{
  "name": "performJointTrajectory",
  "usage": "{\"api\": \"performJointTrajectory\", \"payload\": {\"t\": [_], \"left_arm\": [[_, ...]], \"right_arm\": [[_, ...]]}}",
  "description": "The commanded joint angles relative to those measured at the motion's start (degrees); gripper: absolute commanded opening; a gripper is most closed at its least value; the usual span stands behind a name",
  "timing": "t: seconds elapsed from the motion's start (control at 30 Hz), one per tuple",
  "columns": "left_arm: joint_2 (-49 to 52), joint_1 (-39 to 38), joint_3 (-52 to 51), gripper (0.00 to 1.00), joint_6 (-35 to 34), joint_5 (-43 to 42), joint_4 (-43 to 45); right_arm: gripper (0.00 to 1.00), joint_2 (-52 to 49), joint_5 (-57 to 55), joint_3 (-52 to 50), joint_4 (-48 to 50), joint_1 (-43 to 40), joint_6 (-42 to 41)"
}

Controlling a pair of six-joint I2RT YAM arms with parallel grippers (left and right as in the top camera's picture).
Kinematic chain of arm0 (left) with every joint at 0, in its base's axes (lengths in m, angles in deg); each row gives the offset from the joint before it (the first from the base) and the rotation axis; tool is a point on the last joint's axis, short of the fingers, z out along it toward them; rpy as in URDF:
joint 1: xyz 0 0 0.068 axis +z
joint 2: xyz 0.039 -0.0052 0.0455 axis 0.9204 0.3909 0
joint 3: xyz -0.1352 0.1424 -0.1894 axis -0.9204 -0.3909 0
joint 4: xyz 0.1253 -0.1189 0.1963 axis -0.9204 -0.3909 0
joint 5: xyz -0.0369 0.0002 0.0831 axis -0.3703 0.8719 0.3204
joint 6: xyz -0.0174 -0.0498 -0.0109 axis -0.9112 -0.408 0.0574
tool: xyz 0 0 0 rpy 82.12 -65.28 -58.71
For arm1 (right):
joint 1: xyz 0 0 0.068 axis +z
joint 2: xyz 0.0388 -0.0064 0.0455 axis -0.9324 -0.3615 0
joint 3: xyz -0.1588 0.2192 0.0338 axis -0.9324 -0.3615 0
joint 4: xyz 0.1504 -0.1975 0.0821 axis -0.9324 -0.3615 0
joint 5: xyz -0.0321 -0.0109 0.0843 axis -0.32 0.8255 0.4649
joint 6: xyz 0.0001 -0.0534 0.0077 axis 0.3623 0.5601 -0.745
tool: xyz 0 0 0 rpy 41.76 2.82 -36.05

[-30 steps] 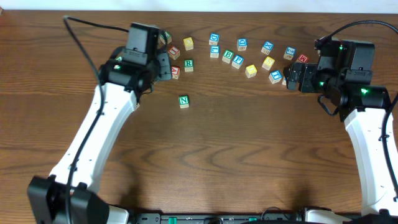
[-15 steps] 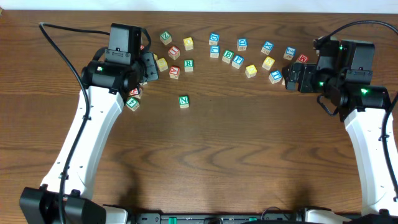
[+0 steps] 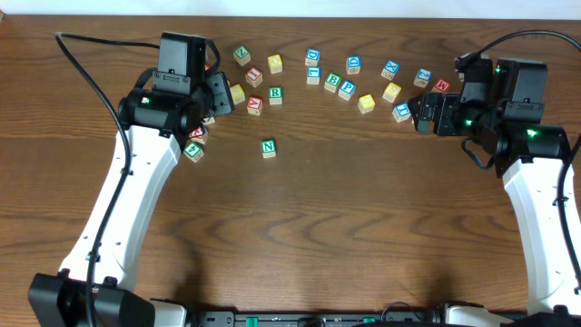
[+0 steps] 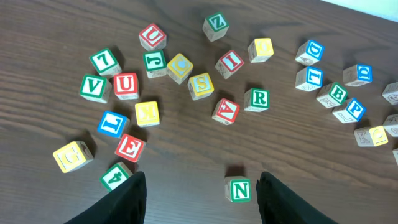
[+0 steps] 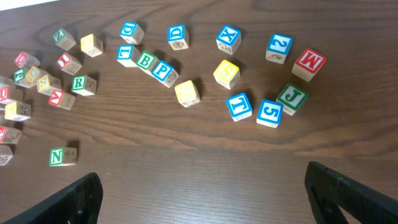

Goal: Spell out NEURIPS
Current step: 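Raise the left gripper and move it back to the block arc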

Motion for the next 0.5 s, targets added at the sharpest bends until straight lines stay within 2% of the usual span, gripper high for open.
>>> {"api": "performJointTrajectory", "payload": {"t": [0.0,0.47], "left_arm": [[-0.76,0.13,1.25,0.58,-0.09,0.11,0.48],[4.57,-0.02,1.22,0.59,-5.86,-0.35,2.27]], "right_arm": [[0.98,0.26,1.16,1.20,-0.46,0.61,-0.20],[0.98,0.26,0.26,1.22,0.92,3.80,-1.92]]}}
